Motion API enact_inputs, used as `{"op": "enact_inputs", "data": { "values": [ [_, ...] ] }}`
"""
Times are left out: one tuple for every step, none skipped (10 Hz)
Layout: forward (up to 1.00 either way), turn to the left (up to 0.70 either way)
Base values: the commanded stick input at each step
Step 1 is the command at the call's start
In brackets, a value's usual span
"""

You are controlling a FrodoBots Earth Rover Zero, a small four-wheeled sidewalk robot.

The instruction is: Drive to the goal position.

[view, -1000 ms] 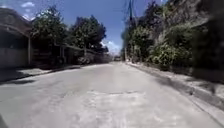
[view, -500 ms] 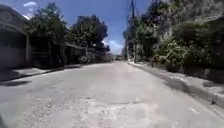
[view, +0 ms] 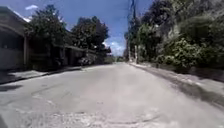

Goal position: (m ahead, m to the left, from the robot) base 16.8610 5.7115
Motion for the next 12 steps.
{"op": "enact_inputs", "data": {
  "values": [
    [0.85, 0.0],
    [0.85, 0.0],
    [0.85, 0.0],
    [0.85, 0.0],
    [0.85, 0.0],
    [0.85, 0.0],
    [0.85, 0.0],
    [0.85, 0.0],
    [0.85, 0.0],
    [0.85, 0.0],
    [0.85, 0.0],
    [0.85, 0.0]
  ]
}}
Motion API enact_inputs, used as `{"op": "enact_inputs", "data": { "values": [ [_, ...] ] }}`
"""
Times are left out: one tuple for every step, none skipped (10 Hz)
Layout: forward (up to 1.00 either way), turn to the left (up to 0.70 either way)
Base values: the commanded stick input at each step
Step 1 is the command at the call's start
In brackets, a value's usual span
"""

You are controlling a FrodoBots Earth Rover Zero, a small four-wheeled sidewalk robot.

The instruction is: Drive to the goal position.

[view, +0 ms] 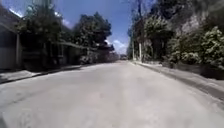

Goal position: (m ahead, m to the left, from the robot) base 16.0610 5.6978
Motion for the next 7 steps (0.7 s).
{"op": "enact_inputs", "data": {
  "values": [
    [0.85, 0.0],
    [0.85, 0.0],
    [0.85, 0.0],
    [0.85, 0.0],
    [0.85, 0.07],
    [0.85, -0.07],
    [0.85, -0.34]
  ]
}}
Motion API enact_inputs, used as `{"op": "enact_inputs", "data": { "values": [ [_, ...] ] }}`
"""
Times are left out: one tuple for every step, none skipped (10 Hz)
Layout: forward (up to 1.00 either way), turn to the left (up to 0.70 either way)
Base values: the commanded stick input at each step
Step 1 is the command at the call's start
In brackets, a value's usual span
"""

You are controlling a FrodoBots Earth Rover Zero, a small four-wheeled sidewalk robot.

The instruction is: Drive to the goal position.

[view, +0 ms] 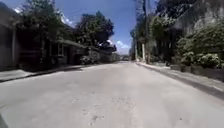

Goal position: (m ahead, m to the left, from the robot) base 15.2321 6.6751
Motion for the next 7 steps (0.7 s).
{"op": "enact_inputs", "data": {
  "values": [
    [0.85, -0.34],
    [0.85, -0.34],
    [0.85, -0.34],
    [0.85, -0.34],
    [0.85, -0.34],
    [0.85, -0.34],
    [0.85, -0.34]
  ]
}}
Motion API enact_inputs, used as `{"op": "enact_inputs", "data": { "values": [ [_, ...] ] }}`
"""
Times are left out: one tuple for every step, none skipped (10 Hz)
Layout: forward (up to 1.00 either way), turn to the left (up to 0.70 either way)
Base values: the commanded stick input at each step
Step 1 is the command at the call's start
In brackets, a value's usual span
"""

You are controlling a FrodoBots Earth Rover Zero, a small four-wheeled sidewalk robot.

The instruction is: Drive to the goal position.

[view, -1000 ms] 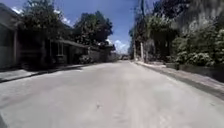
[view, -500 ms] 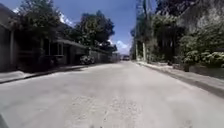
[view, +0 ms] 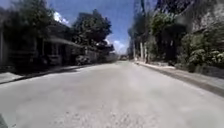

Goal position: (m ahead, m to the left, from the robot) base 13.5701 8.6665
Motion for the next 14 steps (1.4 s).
{"op": "enact_inputs", "data": {
  "values": [
    [0.85, -0.34],
    [0.85, -0.34],
    [0.85, -0.34],
    [0.85, -0.19],
    [0.85, 0.0],
    [0.85, 0.0],
    [0.85, 0.0],
    [0.85, 0.0],
    [0.85, 0.0],
    [0.85, 0.0],
    [0.85, 0.0],
    [0.85, 0.04],
    [0.85, 0.14],
    [0.85, 0.13]
  ]
}}
